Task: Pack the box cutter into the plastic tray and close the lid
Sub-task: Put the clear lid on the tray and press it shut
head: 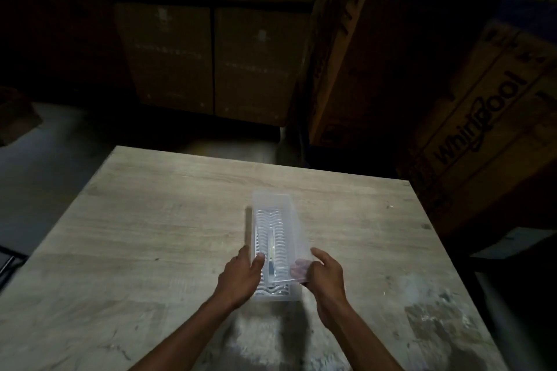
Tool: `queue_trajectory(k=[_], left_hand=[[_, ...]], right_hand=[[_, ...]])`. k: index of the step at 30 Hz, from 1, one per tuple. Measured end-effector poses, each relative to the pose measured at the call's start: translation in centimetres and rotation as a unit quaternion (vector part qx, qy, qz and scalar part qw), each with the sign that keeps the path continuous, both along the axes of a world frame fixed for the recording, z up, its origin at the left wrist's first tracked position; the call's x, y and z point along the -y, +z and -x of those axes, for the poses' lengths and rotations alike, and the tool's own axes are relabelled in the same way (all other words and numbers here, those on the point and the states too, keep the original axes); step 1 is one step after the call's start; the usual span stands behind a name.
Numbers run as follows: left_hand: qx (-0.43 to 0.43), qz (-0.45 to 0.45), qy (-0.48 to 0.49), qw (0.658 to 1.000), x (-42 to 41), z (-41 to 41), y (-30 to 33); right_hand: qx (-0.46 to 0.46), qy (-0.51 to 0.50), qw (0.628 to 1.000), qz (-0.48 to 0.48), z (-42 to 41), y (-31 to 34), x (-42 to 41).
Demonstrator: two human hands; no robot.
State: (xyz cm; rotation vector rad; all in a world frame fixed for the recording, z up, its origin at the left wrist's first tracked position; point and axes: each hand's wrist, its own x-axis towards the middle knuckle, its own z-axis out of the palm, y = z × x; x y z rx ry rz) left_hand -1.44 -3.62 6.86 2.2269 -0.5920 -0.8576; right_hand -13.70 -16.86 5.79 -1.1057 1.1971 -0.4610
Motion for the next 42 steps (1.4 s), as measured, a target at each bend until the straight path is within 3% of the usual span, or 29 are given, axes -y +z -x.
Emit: queue_trajectory(k=[5,9,14,17,21,26,33,42], left_hand=[[-0.063,0.006,0.028,0.998,0.1,1.0,0.3],[-0.043,0.019,0.046,0.998,-0.1,1.2,0.0],[-0.009,0.022,0.031,0.999,-0.5,1.4,-0.4],[-0.009,0.018,0.038,0.999,-0.7,1.2,-1.1],[-0.017,-0.013,0.070,0.997,-0.9,0.7,-2.3],[-0.074,0.023,0.108,0.991,-1.6,0.9,-2.9],[-0.110,0.051,0.163,0.979,-1.8,0.8,-3.2],[-0.182,0.069,0.229,0.954,-2.2,0.8,-2.8]], right_hand=[[-0.044,0.047,0.997,0.052,1.0,-0.1,-1.4],[-0.118,0.103,0.979,0.130,1.4,-0.9,-2.1],[-0.268,0.192,0.911,0.247,1.9,-1.5,-2.4],[-0.319,0.201,0.887,0.267,2.3,-1.7,-2.4],[-0.312,0.197,0.897,0.243,2.8,-1.8,-2.0],[-0.264,0.212,0.921,0.192,3.1,-2.7,-1.9],[-0.199,0.148,0.959,0.135,3.4,-2.3,-1.9],[-0.162,0.096,0.980,0.070,3.5,-2.3,-2.0]])
